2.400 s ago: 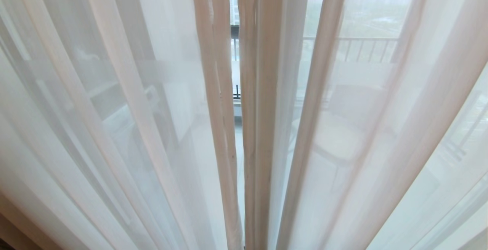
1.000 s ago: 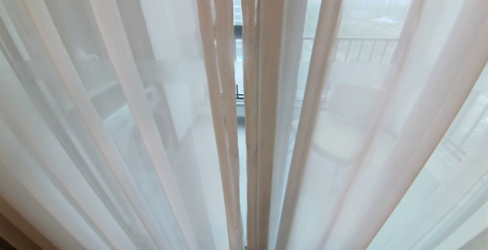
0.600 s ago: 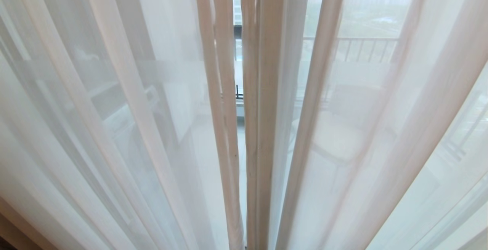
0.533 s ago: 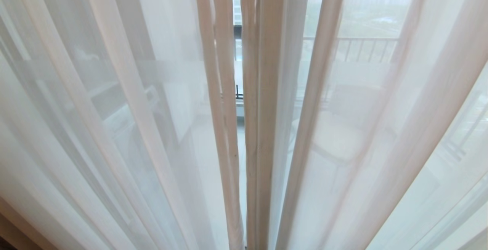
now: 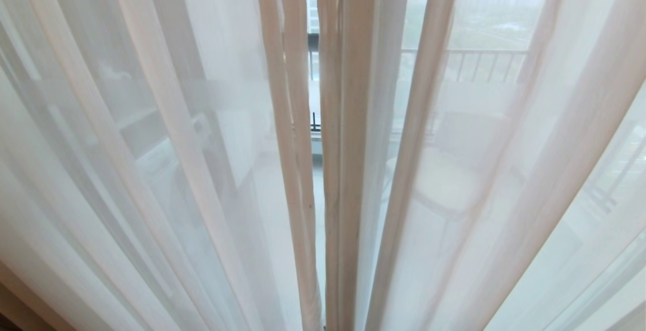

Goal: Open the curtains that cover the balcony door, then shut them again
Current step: Close the outer curtains on both sides

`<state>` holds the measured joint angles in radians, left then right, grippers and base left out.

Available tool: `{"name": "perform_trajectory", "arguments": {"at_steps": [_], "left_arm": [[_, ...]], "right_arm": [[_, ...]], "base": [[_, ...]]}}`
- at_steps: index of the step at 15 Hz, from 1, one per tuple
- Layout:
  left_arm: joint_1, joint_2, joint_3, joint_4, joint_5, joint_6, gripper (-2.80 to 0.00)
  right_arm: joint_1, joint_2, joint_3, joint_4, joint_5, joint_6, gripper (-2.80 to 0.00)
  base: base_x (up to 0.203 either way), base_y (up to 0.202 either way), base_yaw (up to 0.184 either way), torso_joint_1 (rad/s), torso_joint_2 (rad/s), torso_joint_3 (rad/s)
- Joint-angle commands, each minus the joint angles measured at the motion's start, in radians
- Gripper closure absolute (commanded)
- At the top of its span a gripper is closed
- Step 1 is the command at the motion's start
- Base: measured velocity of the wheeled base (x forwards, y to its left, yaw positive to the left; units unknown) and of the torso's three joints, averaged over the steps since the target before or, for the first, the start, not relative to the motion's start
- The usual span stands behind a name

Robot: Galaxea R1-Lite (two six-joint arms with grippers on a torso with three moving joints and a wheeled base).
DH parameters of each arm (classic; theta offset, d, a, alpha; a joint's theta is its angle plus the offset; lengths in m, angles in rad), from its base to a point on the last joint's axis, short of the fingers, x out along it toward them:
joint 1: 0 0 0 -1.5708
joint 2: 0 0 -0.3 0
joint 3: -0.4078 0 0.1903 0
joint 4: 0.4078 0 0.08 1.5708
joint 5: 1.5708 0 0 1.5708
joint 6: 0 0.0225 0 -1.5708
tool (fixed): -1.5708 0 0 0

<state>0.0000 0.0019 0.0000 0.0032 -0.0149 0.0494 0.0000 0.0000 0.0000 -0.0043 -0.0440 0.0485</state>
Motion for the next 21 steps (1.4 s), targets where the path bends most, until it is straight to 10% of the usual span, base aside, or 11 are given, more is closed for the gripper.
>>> {"name": "perform_trajectory", "arguments": {"at_steps": [1,21], "left_arm": [[0.0,-0.002,0.0,0.0,0.0,-0.002,0.0],[0.0,-0.002,0.0,0.0,0.001,-0.017,0.0]], "right_arm": [[0.0,0.0,0.0,-0.002,0.001,0.004,0.0],[0.0,0.0,0.0,-0.003,0.006,0.005,0.0]], "base": [[0.0,0.0,0.0,0.0,0.0,0.0],[0.0,0.127,0.001,0.002,0.0,0.001]]}}
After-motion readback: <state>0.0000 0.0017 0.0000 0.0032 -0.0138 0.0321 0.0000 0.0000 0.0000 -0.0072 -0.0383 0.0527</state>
